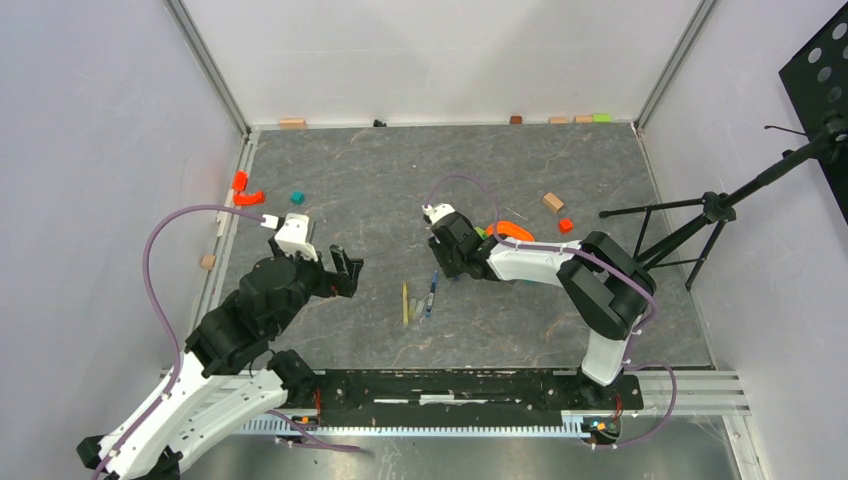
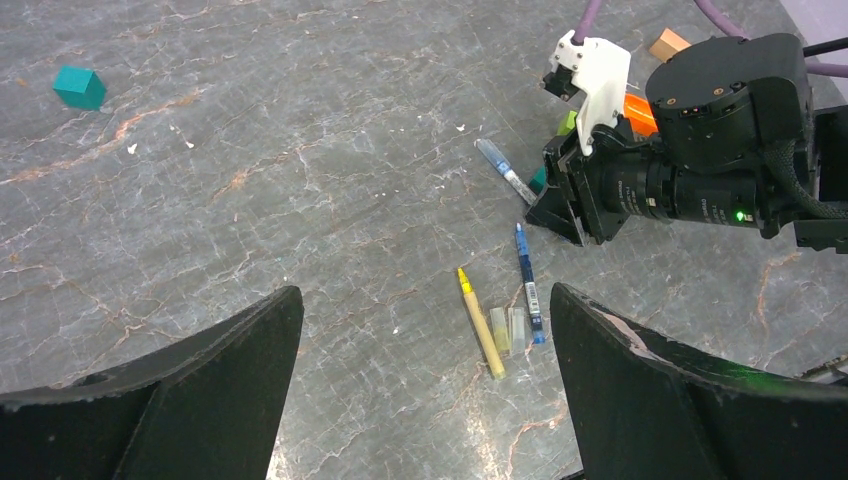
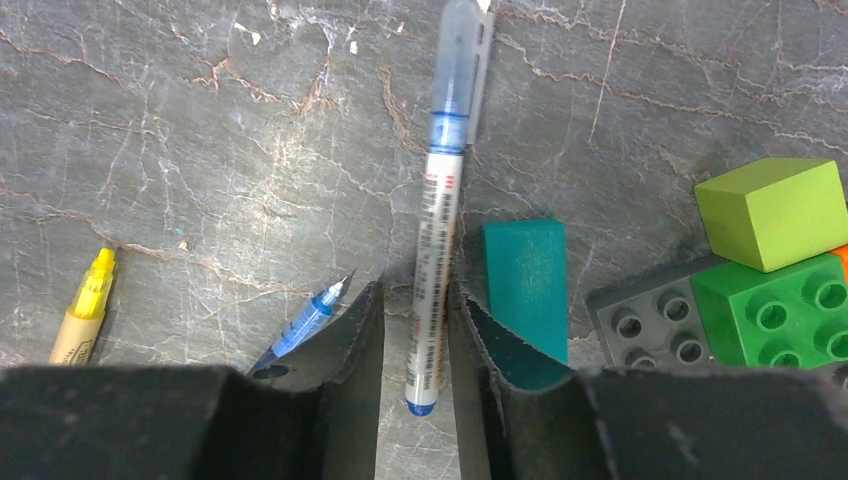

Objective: Insert the pens into the pen caps

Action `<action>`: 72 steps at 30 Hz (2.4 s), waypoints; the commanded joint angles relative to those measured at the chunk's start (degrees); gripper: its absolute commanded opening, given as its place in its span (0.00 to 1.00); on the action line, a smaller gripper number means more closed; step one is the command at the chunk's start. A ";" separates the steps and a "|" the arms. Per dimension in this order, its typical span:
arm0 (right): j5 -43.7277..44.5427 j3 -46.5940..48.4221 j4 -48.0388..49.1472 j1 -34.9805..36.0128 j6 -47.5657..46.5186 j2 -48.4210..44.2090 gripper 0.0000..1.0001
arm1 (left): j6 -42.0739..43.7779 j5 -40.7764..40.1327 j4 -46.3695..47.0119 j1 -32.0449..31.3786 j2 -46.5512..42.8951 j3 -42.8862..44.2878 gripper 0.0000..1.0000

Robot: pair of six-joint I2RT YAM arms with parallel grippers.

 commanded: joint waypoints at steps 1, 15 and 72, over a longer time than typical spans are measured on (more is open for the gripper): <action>1.12 1.56 0.19 0.11 0.53 0.48 0.34 | 2.01 -0.08 0.00 0.24 -0.36 0.19 0.97; 3.07 7.14 -5.72 0.52 -0.83 -6.09 0.42 | 2.01 0.55 -0.03 0.29 -0.38 0.11 0.97; 27.07 -19.60 -17.65 2.02 20.43 -51.93 0.56 | -12.69 14.71 14.01 -13.23 50.05 3.92 0.48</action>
